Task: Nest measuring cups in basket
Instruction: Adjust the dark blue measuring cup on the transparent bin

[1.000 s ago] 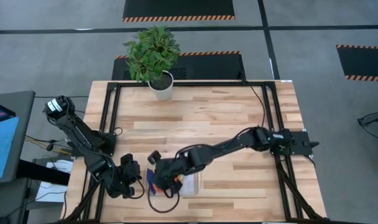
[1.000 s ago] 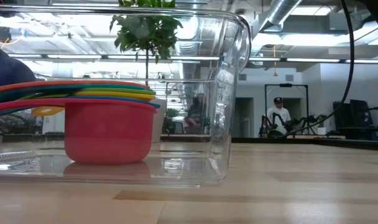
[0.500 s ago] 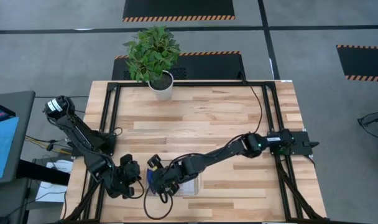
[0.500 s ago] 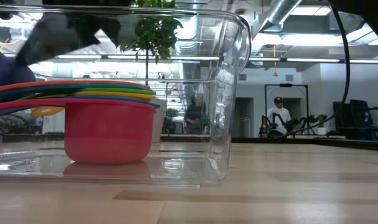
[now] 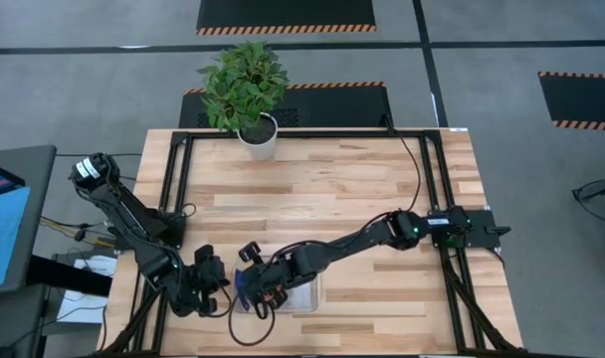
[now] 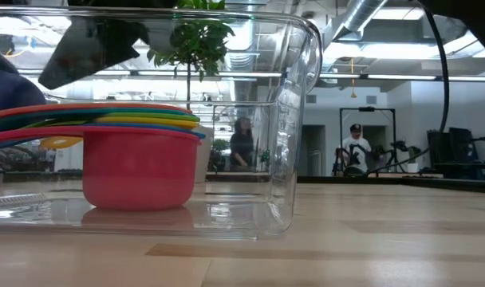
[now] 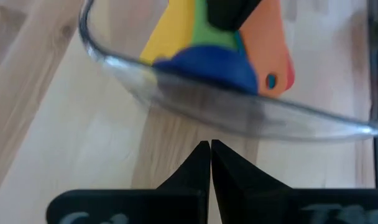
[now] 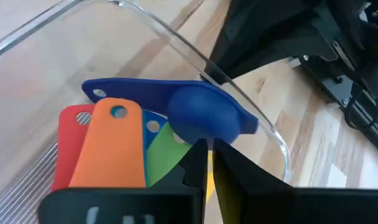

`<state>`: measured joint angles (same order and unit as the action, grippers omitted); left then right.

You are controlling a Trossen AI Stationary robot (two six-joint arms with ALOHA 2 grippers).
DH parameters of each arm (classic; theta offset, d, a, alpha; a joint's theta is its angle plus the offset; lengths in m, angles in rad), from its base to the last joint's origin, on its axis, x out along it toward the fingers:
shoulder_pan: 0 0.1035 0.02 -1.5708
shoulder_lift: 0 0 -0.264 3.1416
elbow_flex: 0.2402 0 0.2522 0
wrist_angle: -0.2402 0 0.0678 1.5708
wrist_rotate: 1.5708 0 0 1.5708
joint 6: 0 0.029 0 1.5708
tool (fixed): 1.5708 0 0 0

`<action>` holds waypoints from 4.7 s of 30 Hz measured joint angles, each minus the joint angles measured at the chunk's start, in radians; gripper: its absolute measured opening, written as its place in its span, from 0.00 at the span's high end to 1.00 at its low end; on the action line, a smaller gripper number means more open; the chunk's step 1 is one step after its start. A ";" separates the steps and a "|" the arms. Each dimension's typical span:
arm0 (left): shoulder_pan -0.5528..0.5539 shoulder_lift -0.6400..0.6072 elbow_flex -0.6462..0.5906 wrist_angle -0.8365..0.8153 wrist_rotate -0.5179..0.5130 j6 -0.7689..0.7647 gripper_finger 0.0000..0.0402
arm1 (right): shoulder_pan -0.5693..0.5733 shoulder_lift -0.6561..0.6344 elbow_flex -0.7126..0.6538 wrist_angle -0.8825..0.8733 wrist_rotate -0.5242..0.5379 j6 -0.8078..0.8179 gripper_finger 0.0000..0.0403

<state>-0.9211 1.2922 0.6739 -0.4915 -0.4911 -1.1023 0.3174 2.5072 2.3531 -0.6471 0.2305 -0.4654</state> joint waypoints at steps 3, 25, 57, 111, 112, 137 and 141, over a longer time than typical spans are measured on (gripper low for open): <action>0.000 0.000 0.000 0.019 -0.020 0.024 1.00 | -0.007 0.000 0.000 -0.009 -0.037 0.011 0.87; 0.003 0.000 0.000 0.039 -0.044 0.051 1.00 | -0.020 0.000 -0.021 0.010 -0.125 0.042 0.86; 0.004 0.001 -0.001 0.042 -0.032 0.043 1.00 | -0.028 -0.003 -0.016 0.199 -0.092 0.009 0.86; -0.090 0.001 0.308 -0.543 0.059 -0.099 1.00 | -0.032 0.002 -0.019 0.246 -0.068 -0.006 0.86; -0.098 0.001 0.305 -0.555 0.034 -0.102 1.00 | -0.032 0.002 -0.019 0.246 -0.068 -0.005 0.86; -0.132 0.019 0.288 -0.564 0.035 -0.109 0.72 | -0.032 0.001 -0.019 0.252 -0.067 -0.006 0.86; -0.132 0.019 0.288 -0.564 0.030 -0.122 0.65 | -0.032 0.000 -0.019 0.242 -0.057 -0.006 0.86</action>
<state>-1.0534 1.3113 0.9623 -1.0557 -0.4607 -1.2241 0.2855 2.5076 2.3344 -0.4047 0.1732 -0.4709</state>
